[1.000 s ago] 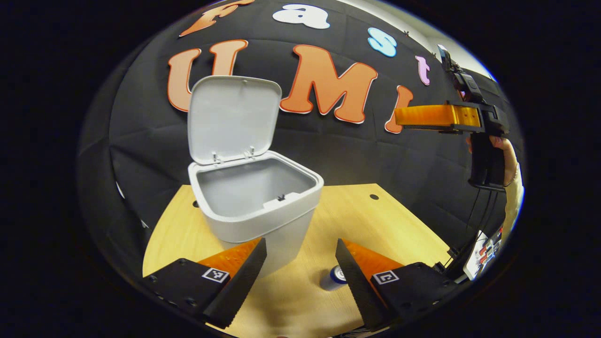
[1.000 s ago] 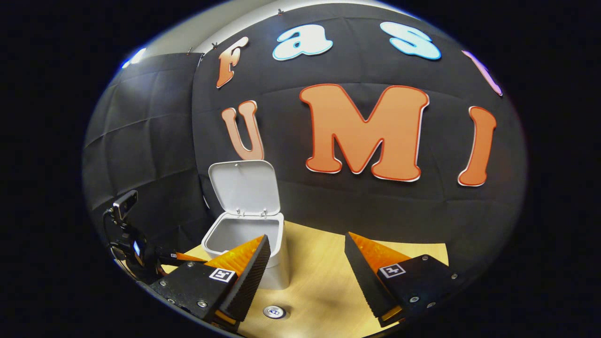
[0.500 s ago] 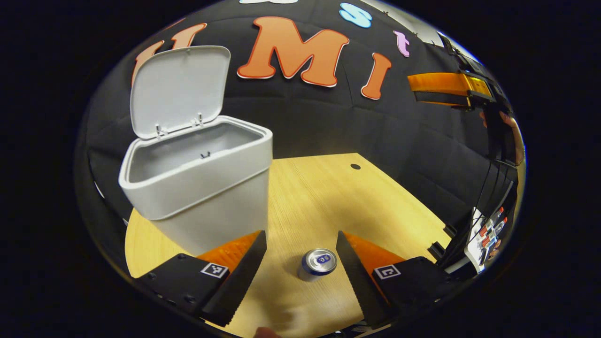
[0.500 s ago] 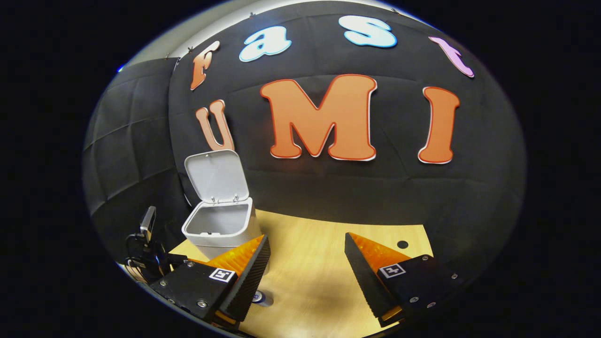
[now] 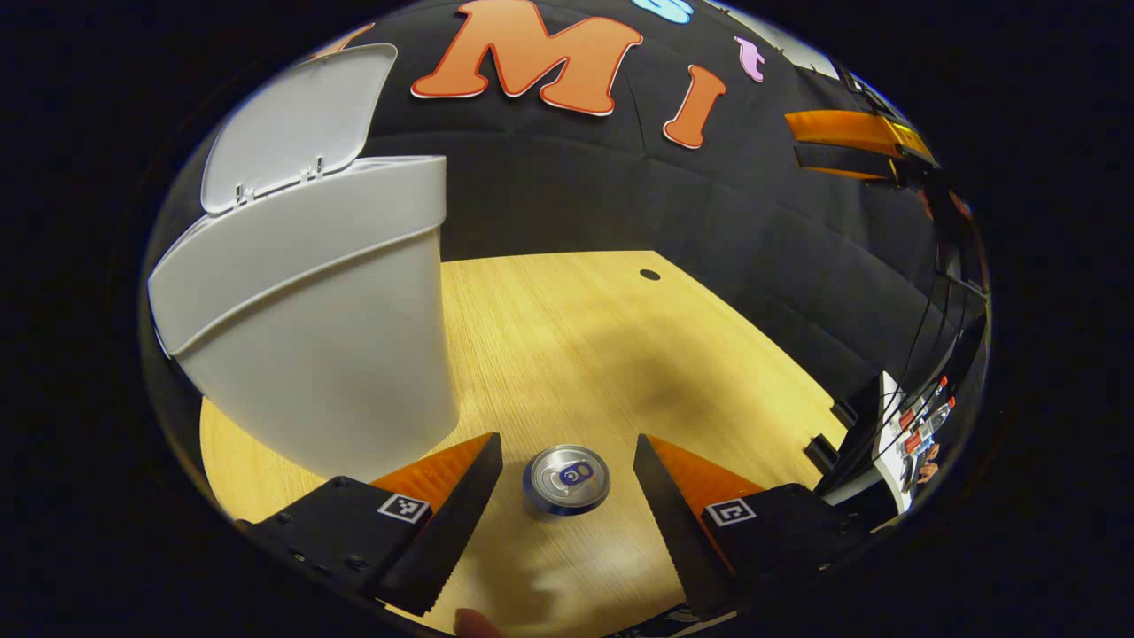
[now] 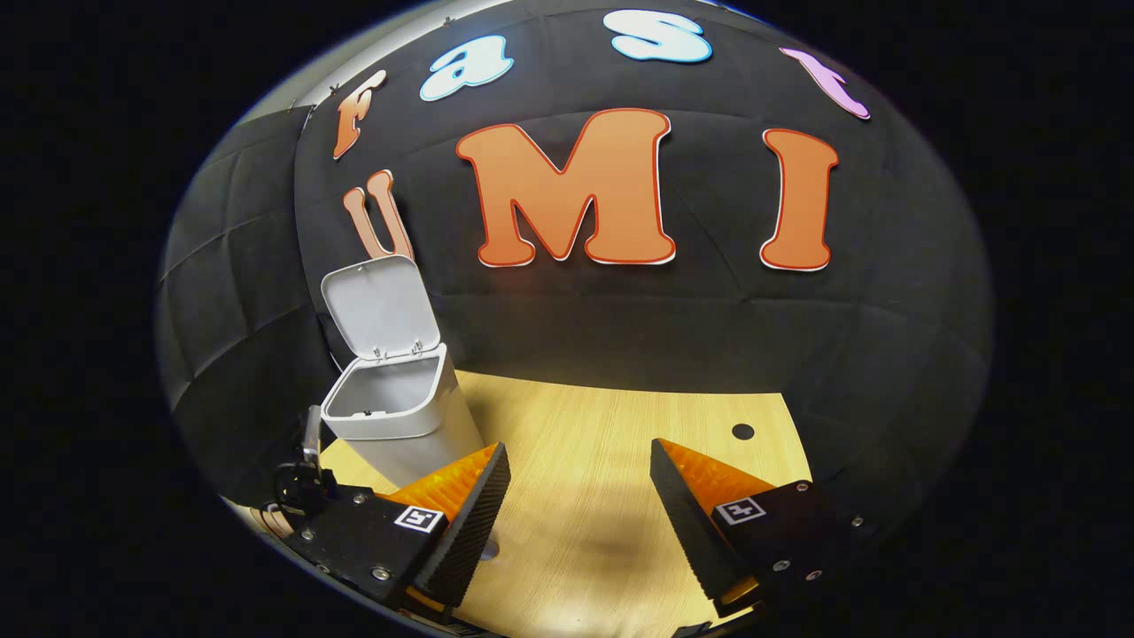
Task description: Press the lid of the desktop garbage bin to open it, pick up the crumpled paper on the desktop and throw it into the bin, then pick up the pop can on the desktop and drop it into the bin, and finally close the garbage bin lid.
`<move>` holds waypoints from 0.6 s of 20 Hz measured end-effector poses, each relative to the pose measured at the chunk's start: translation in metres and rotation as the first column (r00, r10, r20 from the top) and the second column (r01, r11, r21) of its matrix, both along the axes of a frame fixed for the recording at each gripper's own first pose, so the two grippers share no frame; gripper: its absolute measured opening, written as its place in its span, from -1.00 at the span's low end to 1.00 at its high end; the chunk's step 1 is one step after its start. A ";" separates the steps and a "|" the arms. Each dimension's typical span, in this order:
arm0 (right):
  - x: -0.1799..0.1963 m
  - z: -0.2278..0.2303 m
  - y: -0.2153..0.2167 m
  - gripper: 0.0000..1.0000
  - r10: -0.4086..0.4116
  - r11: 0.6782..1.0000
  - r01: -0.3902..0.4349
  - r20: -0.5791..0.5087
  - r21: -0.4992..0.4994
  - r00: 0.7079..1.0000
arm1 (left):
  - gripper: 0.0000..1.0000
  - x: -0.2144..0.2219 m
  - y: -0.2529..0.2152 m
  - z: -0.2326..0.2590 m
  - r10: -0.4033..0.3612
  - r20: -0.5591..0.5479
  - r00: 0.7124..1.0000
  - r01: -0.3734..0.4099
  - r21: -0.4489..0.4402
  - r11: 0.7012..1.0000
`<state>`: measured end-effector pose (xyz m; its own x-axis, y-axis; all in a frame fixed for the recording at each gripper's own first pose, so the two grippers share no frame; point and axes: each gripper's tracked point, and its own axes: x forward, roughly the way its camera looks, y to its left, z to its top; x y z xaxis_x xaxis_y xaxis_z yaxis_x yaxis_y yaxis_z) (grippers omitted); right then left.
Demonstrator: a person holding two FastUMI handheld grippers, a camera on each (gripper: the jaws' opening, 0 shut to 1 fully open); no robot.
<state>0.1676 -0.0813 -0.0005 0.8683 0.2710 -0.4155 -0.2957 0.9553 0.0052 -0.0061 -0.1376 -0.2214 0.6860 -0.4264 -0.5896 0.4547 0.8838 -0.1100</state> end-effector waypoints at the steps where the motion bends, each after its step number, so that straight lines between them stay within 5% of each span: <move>1: 0.001 -0.001 0.000 0.92 0.001 1.000 -0.001 -0.005 -0.003 1.000 | 0.94 0.002 0.001 -0.008 0.002 -0.006 1.000 -0.002 0.015 1.000; 12: 0.004 -0.016 -0.006 0.92 0.009 1.000 -0.009 -0.048 -0.005 0.999 | 0.95 0.007 -0.010 -0.049 -0.017 -0.078 0.997 0.018 0.014 1.000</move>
<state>0.1711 -0.0872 -0.0166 0.8446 0.2768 -0.4584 -0.3041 0.9525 0.0149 0.0005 -0.1474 -0.2701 0.6303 -0.4288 -0.6472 0.4609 0.8775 -0.1325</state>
